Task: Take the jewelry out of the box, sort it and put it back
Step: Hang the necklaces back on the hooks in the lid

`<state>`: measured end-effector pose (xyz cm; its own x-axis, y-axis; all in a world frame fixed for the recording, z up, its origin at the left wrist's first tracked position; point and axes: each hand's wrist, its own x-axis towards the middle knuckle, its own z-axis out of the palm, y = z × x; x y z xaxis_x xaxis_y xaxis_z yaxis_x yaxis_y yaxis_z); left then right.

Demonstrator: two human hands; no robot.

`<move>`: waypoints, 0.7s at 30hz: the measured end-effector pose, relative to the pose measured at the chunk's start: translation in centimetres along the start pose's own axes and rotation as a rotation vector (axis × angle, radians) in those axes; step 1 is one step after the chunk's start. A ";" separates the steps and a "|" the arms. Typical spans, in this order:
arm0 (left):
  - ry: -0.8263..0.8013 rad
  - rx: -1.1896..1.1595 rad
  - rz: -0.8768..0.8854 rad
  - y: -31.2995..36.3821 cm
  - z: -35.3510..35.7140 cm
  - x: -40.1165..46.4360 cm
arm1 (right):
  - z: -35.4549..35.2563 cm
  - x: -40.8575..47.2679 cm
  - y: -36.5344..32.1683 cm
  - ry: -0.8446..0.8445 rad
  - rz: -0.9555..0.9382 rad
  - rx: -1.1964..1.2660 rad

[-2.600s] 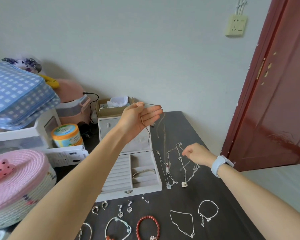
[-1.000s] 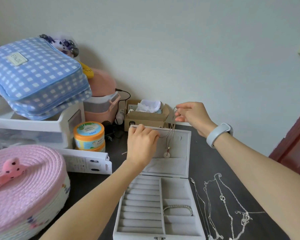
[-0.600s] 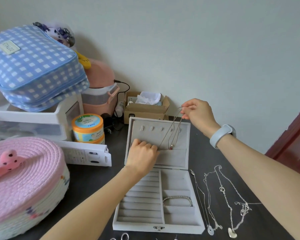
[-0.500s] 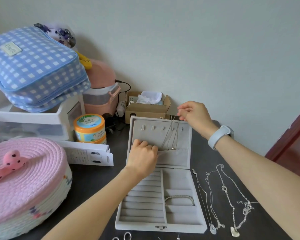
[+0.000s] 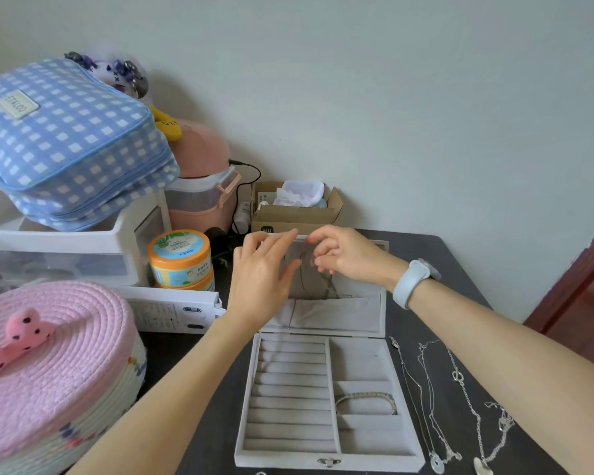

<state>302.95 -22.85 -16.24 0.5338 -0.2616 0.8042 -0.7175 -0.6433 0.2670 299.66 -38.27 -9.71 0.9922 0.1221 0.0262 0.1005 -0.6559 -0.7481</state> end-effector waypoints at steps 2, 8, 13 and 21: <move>0.029 0.042 0.051 0.0 0.0 0.4 | 0.2 -0.3 0.4 0.040 -0.015 0.002; 0.030 0.039 0.108 0.7 1.2 -0.1 | 0.5 -1.3 1.2 0.075 -0.042 0.066; -0.017 -0.094 -0.012 1.2 1.6 -0.4 | 0.7 -1.8 1.8 0.103 -0.045 0.061; 0.000 0.049 0.158 0.8 1.6 -0.1 | 0.9 -2.7 2.5 0.153 -0.035 0.069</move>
<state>303.05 -24.52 -16.97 0.4161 -0.3624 0.8340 -0.7698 -0.6286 0.1109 297.20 -39.57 -12.19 0.9885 0.0257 0.1491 0.1346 -0.5999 -0.7887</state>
